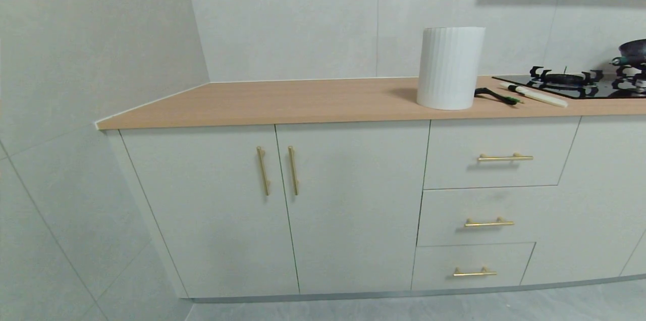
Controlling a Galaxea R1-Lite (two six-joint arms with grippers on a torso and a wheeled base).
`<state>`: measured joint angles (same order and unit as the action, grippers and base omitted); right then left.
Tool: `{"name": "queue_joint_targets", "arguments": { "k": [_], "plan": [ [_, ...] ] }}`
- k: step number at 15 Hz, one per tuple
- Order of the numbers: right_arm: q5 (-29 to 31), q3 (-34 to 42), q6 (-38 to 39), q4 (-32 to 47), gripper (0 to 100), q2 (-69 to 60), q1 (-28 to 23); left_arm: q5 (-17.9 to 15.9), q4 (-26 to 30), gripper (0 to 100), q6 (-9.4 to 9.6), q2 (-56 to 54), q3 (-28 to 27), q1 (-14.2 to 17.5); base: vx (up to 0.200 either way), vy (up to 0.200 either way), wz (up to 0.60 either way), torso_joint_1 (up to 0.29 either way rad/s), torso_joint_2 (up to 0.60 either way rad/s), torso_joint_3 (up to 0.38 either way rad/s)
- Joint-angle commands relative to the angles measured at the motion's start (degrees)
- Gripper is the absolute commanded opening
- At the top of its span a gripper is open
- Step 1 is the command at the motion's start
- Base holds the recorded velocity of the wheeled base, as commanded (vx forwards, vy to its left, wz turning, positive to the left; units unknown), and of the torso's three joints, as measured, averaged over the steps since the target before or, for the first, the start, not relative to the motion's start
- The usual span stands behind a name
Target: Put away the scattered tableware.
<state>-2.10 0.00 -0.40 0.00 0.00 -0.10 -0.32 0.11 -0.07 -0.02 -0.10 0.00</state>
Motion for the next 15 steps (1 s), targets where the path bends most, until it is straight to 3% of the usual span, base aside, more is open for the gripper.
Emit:
{"name": "queue_joint_targets", "arguments": {
  "k": [1,9,13,15],
  "plan": [
    [-0.10,0.00,-0.13,0.00,100,0.09,0.01,0.05,-0.02,100,-0.01,0.02,0.01,0.00,0.000,-0.200,0.00,-0.002,0.00,-0.002],
    [-0.01,0.00,-0.04,0.00,100,0.09,0.01,-0.03,-0.02,100,-0.01,0.02,0.01,0.00,0.000,-0.200,0.00,0.000,0.00,0.001],
    [-0.01,0.00,-0.04,0.00,100,0.09,0.01,-0.03,-0.02,100,-0.10,0.02,0.01,0.00,0.000,0.000,0.00,0.000,0.00,0.000],
    [-0.10,0.00,-0.04,0.00,100,0.09,0.01,0.05,-0.02,100,-0.10,0.02,0.01,0.00,0.000,0.000,0.60,0.000,0.00,-0.002]
  ]
}}
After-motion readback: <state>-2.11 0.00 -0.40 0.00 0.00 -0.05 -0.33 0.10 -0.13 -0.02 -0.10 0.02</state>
